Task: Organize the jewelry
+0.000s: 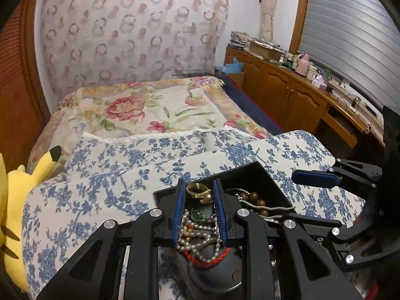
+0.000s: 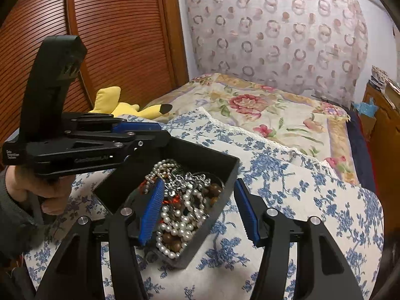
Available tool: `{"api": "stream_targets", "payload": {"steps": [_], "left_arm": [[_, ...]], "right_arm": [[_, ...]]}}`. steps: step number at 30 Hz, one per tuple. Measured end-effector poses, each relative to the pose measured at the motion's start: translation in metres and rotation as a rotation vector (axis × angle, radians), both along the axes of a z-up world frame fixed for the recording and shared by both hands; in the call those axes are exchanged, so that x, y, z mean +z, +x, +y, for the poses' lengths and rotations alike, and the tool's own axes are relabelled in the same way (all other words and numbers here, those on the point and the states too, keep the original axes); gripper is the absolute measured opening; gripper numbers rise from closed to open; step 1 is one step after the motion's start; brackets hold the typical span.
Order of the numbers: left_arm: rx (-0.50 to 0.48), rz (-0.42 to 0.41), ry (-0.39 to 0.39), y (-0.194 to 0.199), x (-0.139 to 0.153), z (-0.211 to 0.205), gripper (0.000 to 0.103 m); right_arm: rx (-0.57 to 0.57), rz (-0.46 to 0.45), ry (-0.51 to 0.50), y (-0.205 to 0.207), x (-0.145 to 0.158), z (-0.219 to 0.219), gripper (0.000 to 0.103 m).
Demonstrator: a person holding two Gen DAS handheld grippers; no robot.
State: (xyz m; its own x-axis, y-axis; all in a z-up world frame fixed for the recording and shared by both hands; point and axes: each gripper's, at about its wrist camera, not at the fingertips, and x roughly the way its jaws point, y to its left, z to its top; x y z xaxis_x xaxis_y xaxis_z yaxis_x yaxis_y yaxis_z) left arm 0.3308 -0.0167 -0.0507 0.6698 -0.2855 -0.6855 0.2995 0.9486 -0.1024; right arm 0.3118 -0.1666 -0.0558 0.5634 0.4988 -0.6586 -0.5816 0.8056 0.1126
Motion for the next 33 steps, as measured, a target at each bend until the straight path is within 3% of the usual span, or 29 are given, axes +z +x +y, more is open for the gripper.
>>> {"api": "stream_targets", "payload": {"steps": [2,4,8,13,17,19,22,33], "left_arm": [[0.001,-0.004,0.011,0.002,-0.001,-0.003,0.022],[0.008,-0.005,0.022,0.003,-0.001,-0.005,0.042],[0.029,-0.015,0.014,-0.001,0.000,0.001,0.058],[0.090,-0.035,0.017,-0.015,0.004,0.012,0.089],[0.134,-0.066,0.037,-0.034,0.009,0.017,0.095],[0.150,-0.082,0.047,-0.046,0.012,0.018,0.095],[0.163,-0.102,0.056,-0.068,0.016,0.021,0.095],[0.193,-0.170,0.076,-0.159,0.035,0.017,0.095]], "right_arm": [[-0.008,0.001,-0.002,0.000,-0.001,-0.004,0.060],[-0.018,0.000,-0.005,-0.001,-0.001,-0.007,0.060],[-0.035,-0.006,-0.001,-0.004,0.001,-0.013,0.060],[-0.074,-0.019,0.006,-0.014,0.003,-0.019,0.064],[-0.131,-0.031,0.008,-0.023,0.003,-0.025,0.078],[-0.164,-0.039,0.008,-0.029,0.003,-0.029,0.091],[-0.206,-0.050,0.020,-0.042,0.006,-0.035,0.101],[-0.286,-0.125,0.044,-0.114,0.024,-0.040,0.101]]}}
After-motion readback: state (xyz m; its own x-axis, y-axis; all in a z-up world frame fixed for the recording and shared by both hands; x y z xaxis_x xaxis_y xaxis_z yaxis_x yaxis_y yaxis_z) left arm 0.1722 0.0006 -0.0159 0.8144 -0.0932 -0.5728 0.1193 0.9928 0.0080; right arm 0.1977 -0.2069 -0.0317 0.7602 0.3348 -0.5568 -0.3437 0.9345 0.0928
